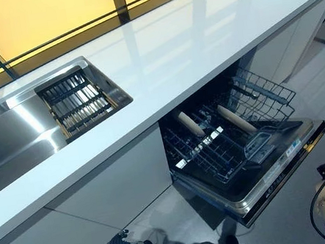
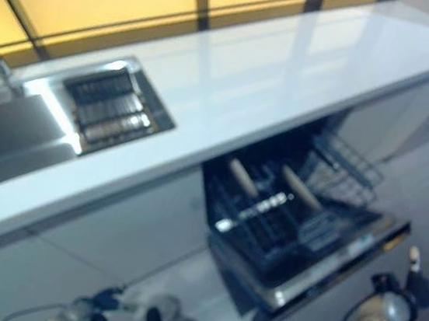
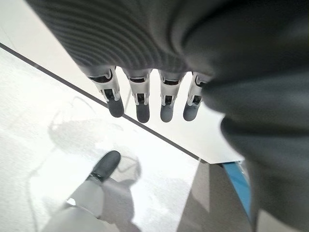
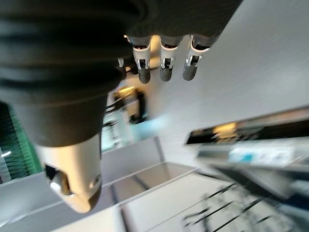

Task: Take plates into dishwasher

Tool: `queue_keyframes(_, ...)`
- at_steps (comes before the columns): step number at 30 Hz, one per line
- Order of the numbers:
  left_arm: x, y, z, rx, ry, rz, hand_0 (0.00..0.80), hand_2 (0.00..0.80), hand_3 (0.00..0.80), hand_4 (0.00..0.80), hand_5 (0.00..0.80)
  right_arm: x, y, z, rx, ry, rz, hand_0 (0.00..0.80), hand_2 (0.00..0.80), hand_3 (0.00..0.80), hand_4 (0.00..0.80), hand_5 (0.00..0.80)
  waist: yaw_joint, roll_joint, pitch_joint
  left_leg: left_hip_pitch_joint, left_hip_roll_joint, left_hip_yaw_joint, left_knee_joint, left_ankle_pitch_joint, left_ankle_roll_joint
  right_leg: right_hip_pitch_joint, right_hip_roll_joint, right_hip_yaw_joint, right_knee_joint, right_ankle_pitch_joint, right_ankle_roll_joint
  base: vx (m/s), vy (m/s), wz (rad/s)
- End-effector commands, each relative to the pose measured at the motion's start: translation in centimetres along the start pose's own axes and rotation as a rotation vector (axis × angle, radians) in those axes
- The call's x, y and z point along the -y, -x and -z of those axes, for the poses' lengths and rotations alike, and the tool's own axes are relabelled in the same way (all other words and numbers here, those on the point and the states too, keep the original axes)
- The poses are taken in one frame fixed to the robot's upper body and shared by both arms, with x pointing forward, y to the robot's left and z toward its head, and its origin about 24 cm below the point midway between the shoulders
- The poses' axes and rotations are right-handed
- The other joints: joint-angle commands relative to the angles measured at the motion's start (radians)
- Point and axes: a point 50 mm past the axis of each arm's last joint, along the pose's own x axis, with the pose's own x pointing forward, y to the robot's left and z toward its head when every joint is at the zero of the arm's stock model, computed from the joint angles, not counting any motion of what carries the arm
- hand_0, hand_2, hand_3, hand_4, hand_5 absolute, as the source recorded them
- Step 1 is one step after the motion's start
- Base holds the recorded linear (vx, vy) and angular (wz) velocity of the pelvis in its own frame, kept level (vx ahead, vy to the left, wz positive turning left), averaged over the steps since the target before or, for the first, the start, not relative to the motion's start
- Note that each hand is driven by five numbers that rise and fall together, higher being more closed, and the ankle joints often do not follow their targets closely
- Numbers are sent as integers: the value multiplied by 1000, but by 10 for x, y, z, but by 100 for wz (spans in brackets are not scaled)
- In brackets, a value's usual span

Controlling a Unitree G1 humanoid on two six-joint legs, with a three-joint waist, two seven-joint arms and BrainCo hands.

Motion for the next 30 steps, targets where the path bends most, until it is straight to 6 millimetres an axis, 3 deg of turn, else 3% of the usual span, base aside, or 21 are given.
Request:
queue_keyframes(1,-23,-6,-46,139,4,-66,0,0,0,0,0,-25,-6,-18,66,-190,-55,0,0,0,0,0,16,25,111,75,-35,41,6,-124,0,-121,4,-38,193,-82,-69,-90,27,4)
queue_keyframes(5,-7,-9,-55,170,23,-26,0,0,0,0,0,-4,-16,1,-32,-228,-22,0,0,0,0,0,24,80,133,56,-36,23,6,-96,-19,-132,-11,-58,251,-132,-91,-57,28,9)
queue_keyframes(10,8,-10,-58,188,33,16,0,0,0,0,0,-9,-10,23,-120,-211,-148,0,0,0,0,0,37,116,140,41,-33,18,6,-72,-31,-125,-19,-82,262,-148,-106,-11,12,14)
queue_keyframes(12,16,-10,-58,192,38,34,0,0,0,0,0,-23,-3,35,-171,-148,-250,0,0,0,0,0,47,131,142,34,-31,24,6,-62,-37,-123,-26,-103,253,-144,-109,0,0,0)
queue_keyframes(20,24,-9,-59,205,28,60,0,0,0,0,0,-45,11,58,-277,1,-418,0,0,0,0,0,73,160,143,21,-30,9,6,-52,-38,-127,-32,-123,280,-168,-122,7,5,5)
queue_keyframes(30,30,-9,-57,204,18,80,0,0,0,0,0,-108,66,81,-396,-1,-989,0,0,0,0,0,95,160,145,12,-24,-3,6,-36,-41,-130,-31,-147,301,-180,-135,10,0,-1)
